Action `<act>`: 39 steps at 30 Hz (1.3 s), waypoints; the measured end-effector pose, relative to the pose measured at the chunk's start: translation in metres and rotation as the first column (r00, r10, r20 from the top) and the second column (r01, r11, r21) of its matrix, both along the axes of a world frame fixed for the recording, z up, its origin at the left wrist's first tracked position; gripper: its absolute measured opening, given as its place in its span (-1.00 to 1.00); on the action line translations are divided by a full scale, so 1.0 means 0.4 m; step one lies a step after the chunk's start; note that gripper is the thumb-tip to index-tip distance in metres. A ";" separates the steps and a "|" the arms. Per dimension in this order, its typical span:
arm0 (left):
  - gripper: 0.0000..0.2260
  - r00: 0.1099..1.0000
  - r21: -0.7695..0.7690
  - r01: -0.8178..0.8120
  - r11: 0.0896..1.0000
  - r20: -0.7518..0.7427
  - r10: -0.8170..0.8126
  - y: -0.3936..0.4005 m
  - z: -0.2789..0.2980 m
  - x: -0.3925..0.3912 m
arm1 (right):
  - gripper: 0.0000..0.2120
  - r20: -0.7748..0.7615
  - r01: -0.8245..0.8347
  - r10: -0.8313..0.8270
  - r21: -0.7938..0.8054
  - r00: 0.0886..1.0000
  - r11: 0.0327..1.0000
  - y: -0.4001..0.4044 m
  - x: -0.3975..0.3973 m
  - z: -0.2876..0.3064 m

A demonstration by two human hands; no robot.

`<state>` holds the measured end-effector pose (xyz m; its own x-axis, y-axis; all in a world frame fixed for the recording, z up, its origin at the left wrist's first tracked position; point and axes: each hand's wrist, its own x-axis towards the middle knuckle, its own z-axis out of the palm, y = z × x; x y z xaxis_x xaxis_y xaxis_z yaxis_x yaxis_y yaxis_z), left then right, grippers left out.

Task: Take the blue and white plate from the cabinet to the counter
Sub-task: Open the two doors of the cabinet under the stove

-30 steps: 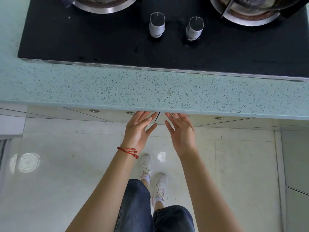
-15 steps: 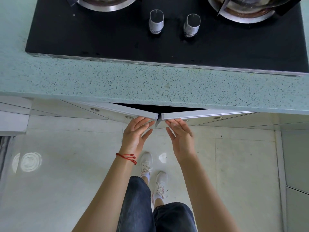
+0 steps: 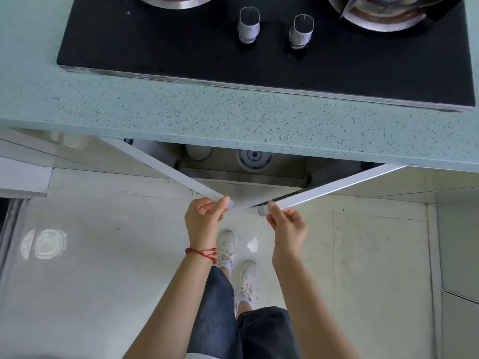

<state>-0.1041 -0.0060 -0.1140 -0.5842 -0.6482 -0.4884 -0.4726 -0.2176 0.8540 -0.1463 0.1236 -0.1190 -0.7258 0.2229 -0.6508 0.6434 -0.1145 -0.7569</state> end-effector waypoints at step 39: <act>-0.81 0.981 -0.257 -0.145 0.955 0.084 0.172 0.014 0.031 0.204 | -0.84 -0.096 -0.160 0.225 0.449 0.970 0.879 0.199 0.195 0.020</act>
<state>-0.0227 -0.0005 -0.1017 -0.4182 -0.8370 -0.3529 -0.5387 -0.0843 0.8383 -0.0681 0.2034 -0.1112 -0.8598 0.3061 -0.4088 0.5022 0.3618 -0.7854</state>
